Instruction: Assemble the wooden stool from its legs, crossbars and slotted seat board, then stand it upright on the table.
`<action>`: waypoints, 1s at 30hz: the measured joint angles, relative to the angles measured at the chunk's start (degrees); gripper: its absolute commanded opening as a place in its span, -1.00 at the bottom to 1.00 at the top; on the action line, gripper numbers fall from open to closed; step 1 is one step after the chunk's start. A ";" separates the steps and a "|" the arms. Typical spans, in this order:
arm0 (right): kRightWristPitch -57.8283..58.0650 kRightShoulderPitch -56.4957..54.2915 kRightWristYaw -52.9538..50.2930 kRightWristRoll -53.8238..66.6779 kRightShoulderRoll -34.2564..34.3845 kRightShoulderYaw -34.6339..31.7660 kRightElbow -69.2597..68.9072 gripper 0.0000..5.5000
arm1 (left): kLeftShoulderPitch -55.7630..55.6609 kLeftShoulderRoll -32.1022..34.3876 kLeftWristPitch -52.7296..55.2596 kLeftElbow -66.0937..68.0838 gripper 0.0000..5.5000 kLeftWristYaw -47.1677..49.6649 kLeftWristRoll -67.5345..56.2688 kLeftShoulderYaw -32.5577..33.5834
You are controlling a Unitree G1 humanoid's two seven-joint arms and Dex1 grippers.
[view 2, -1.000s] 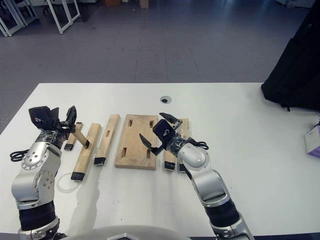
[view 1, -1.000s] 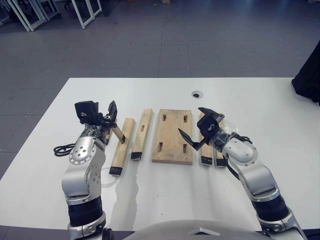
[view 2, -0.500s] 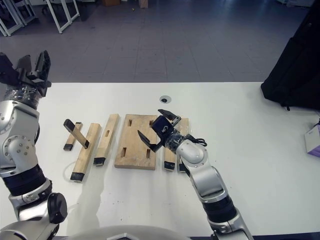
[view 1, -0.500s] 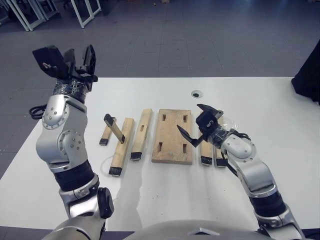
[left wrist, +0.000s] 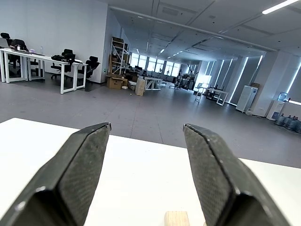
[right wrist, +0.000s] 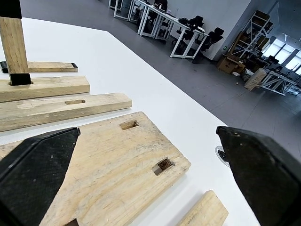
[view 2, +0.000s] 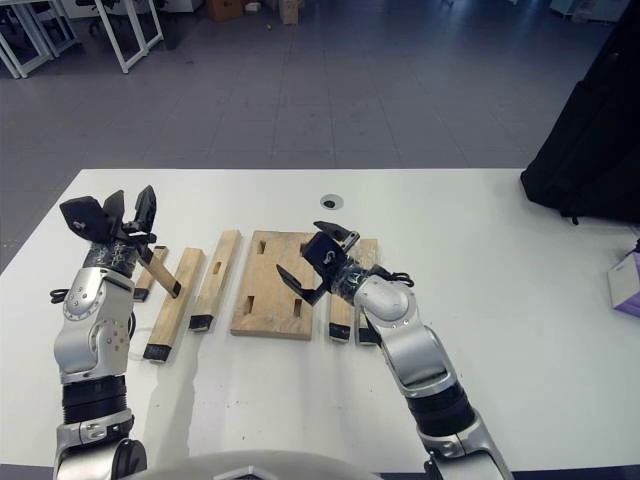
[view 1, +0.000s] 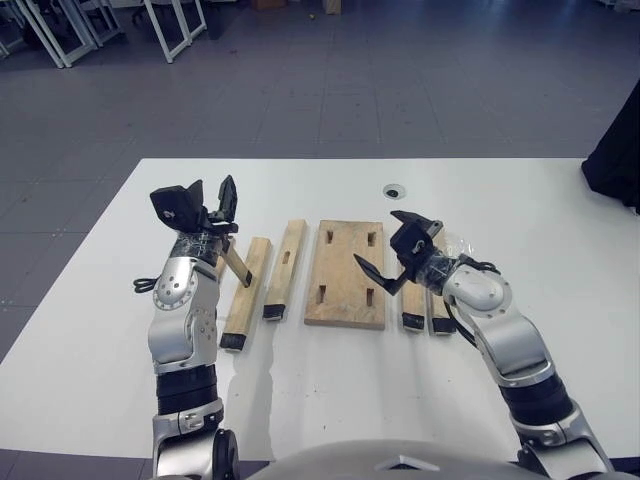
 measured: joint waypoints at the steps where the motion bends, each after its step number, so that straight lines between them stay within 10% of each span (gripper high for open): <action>1: 0.00 0.00 0.01 -0.01 0.04 -0.02 0.00 0.95 | -0.92 0.06 0.03 0.69 0.04 0.00 -0.01 -0.09; 17: 1.34 7.01 -3.91 -0.16 1.12 -0.39 -4.03 0.95 | 15.18 5.91 10.99 -35.08 0.04 -1.28 -7.90 0.71; 22: 2.99 8.35 -4.47 -0.16 0.96 -0.50 -6.27 0.95 | 35.39 7.14 3.96 -32.26 0.04 -7.18 1.68 -4.38; 30: 5.03 8.48 -4.69 -0.35 0.55 -0.08 -7.02 0.95 | 36.16 7.37 18.98 -25.69 0.04 -3.98 5.27 -8.42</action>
